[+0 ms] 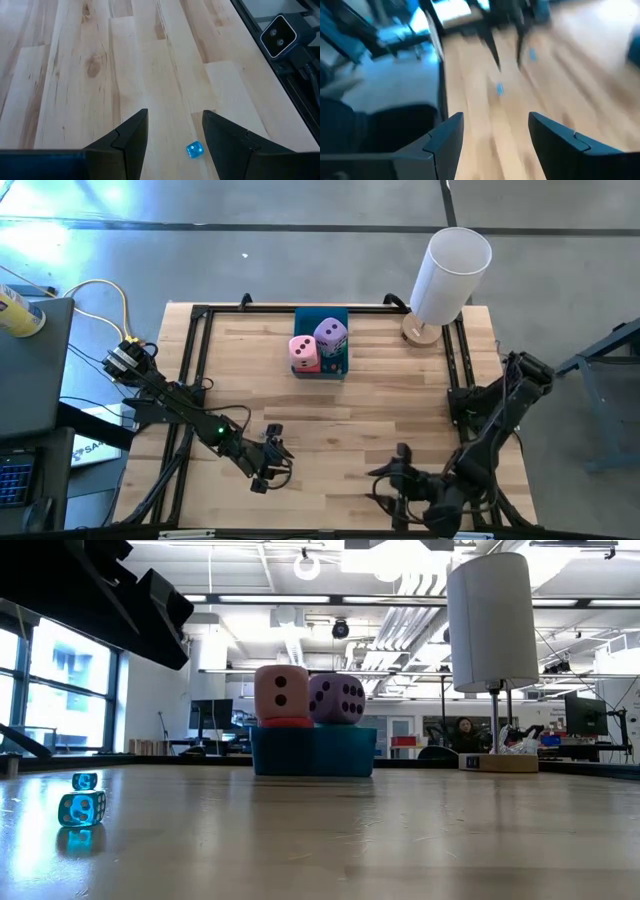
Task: Pick & Place Dice
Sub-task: Put the right small light blue die into the blue bin
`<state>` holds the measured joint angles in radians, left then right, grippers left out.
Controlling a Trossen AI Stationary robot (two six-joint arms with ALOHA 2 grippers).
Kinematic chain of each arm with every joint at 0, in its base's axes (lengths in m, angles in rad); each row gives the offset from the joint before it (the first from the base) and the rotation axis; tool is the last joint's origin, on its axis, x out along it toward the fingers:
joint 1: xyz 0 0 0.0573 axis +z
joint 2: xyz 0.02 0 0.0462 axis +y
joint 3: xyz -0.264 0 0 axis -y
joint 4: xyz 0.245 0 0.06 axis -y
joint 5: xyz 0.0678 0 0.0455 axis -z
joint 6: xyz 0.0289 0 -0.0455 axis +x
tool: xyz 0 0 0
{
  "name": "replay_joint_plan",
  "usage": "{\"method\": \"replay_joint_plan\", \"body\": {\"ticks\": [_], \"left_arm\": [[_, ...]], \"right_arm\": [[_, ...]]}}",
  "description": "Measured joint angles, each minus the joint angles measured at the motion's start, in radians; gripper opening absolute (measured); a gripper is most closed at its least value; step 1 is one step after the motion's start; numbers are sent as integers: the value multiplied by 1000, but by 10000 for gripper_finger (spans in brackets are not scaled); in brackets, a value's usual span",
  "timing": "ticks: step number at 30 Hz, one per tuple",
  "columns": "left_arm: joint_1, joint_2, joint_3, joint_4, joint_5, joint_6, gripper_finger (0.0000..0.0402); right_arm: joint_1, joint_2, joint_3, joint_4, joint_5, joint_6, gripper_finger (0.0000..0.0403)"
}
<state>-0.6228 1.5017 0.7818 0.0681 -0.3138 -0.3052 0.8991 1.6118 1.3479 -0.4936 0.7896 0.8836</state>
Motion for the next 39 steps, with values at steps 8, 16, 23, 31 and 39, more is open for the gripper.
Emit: {"method": "replay_joint_plan", "body": {"ticks": [8, 16, 23, 31, 39], "left_arm": [[-2, 0, 0, 0, 2, 2, 179], [8, 0, 0, 0, 2, 20, 179], [19, 0, 0, 0, 1, 21, 179], [19, 0, 0, 0, 1, 46, 179], [19, 0, 0, 2, -1, 46, 179]], "right_arm": [[-5, 0, -3, -497, -308, 783, 215], [13, 0, -65, -564, -561, 1126, 215], [17, 0, -179, -549, -655, 1296, 215], [11, 0, -287, -416, -729, 1296, 215], [8, 0, -342, -394, -745, 1294, 215]]}}
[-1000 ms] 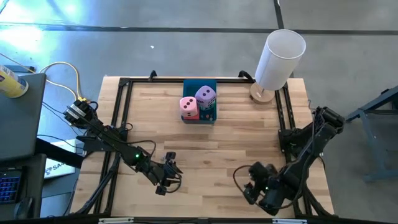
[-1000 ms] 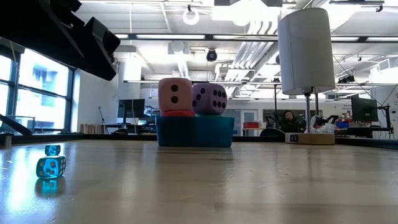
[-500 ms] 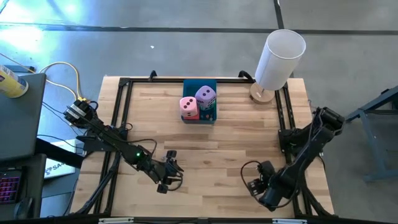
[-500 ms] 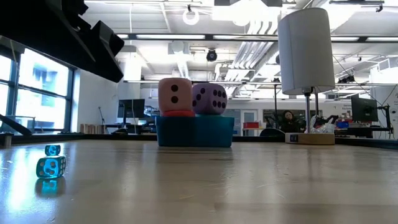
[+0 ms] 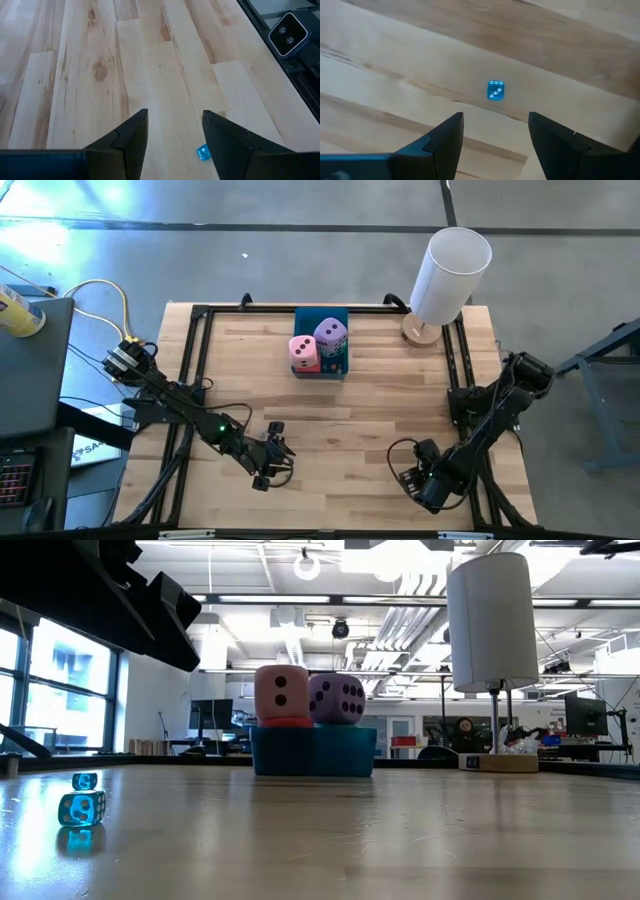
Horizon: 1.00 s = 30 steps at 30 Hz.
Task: Pick & Place Dice
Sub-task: Put the right small light blue die into the blue bin
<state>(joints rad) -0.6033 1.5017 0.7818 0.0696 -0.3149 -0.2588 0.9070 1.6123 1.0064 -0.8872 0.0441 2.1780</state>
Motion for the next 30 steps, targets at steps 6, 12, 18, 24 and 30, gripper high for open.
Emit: {"method": "replay_joint_plan", "body": {"ticks": [6, 12, 18, 24, 30], "left_arm": [[0, 0, 0, 0, 0, -1, 179], [0, 0, 0, 0, 0, -2, 179], [0, 0, 0, 0, 0, -3, 179], [0, 0, 0, 0, 0, -3, 179], [0, 0, 0, 0, 1, -3, 179]], "right_arm": [[0, 4, -12, 30, 12, -1, 215], [-7, 43, -12, 31, 6, -15, 215], [-20, 64, -12, 31, 1, -35, 215], [-19, 64, -12, 31, 16, -36, 215], [-25, 76, -12, 31, 36, -36, 215]]}}
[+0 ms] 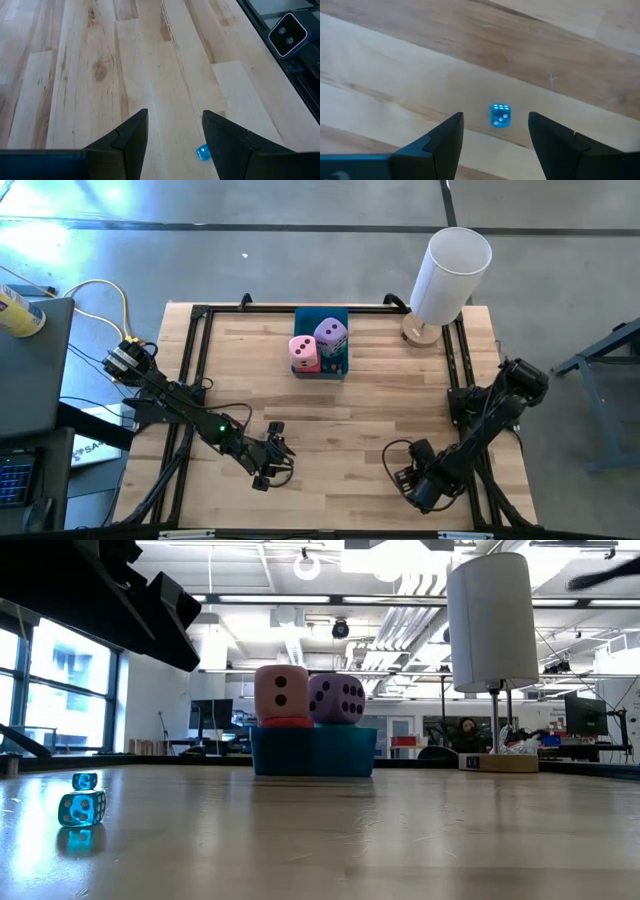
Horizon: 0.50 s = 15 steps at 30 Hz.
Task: Pick & Place Dice
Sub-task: Put the right small light blue die into the blue bin
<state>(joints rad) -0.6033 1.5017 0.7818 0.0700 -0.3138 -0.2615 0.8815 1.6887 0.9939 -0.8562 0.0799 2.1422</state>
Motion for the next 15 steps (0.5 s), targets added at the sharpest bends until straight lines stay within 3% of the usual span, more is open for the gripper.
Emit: {"method": "replay_joint_plan", "body": {"ticks": [5, 15], "left_arm": [[0, 0, 0, 0, 2, 0, 179], [0, 0, 0, 0, 2, 2, 179]], "right_arm": [[-1, 32, 0, -1, -68, -1, 215], [-5, 46, 0, 5, -54, -19, 215]]}}
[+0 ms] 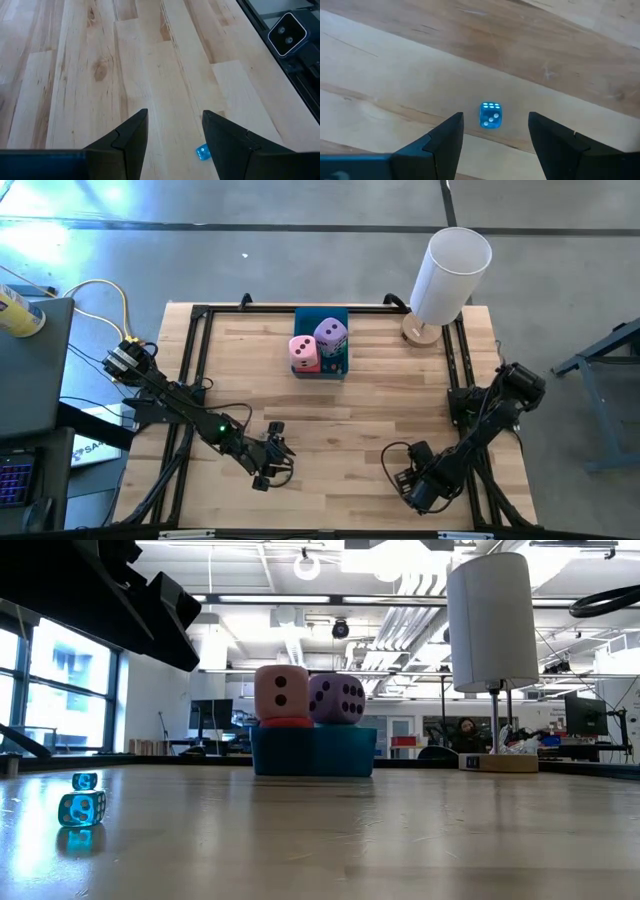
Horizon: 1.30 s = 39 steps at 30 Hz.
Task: Pick & Place Dice
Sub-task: Put the right small light blue die into the blue bin
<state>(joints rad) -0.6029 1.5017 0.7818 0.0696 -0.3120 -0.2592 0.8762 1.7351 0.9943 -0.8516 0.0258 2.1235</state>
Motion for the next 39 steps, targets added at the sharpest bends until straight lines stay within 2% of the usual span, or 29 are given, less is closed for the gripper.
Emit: {"method": "replay_joint_plan", "body": {"ticks": [7, 12, 19, 32, 39], "left_arm": [[0, 0, 0, 0, 0, 0, 179], [0, 0, 0, 0, -1, 0, 179], [0, 0, 0, -1, -1, 0, 179], [0, 0, 0, -1, -3, 0, 179], [0, 0, 0, -1, -3, 0, 179]], "right_arm": [[-16, 12, 0, 1, 18, -1, 215], [-37, 28, 2, 17, -46, -43, 215], [-46, 33, 2, 28, -55, -60, 210], [-48, 34, 2, 55, -64, -61, 96], [-53, 34, 2, 77, -67, -114, 43]]}}
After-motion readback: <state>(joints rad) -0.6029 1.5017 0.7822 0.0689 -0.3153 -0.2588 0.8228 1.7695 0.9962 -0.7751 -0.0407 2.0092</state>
